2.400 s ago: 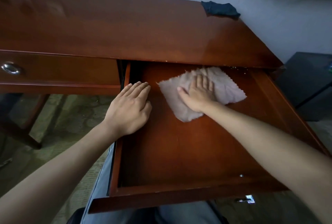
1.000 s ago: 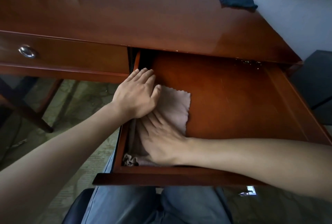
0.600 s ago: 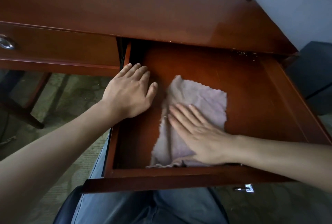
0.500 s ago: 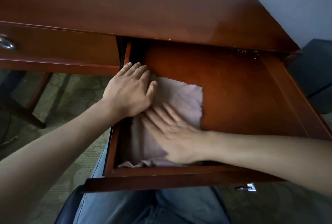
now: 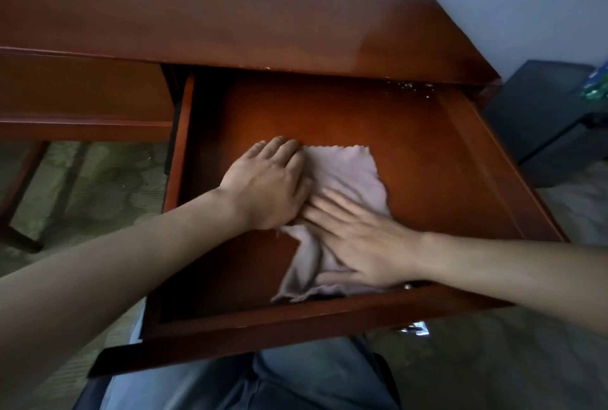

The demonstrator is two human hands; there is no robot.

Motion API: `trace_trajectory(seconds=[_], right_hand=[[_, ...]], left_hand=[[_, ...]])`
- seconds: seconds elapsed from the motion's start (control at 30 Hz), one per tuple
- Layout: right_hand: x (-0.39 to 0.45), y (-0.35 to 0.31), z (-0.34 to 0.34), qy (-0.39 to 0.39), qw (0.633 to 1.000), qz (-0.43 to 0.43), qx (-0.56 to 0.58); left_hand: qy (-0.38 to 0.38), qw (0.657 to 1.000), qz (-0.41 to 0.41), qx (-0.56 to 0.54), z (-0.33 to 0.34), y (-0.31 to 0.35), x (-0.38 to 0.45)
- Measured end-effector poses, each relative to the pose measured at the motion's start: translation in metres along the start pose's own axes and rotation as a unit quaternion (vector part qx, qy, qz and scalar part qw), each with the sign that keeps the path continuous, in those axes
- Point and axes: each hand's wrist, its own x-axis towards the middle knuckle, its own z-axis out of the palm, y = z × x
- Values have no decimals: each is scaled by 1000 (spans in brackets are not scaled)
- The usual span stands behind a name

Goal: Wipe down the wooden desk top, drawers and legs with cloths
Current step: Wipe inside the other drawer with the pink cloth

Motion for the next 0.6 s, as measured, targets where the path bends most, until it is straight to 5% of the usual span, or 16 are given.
trace_trajectory(seconds=[0.17,0.37,0.47,0.6], right_hand=[[-96,75,13,-61,986,135,79],[-94,118,36,-44,913,396,91],[-41,94,27,-43,920,376,105],[-3,29,15,-47,971,215,94]], left_hand=[[-38,999,-25,-14,18,20,29],[-47,998,-40,6,22,20,29],[-43,998,-43,-4,24,21,30],[-44,999,-32,-4,26,16,29]])
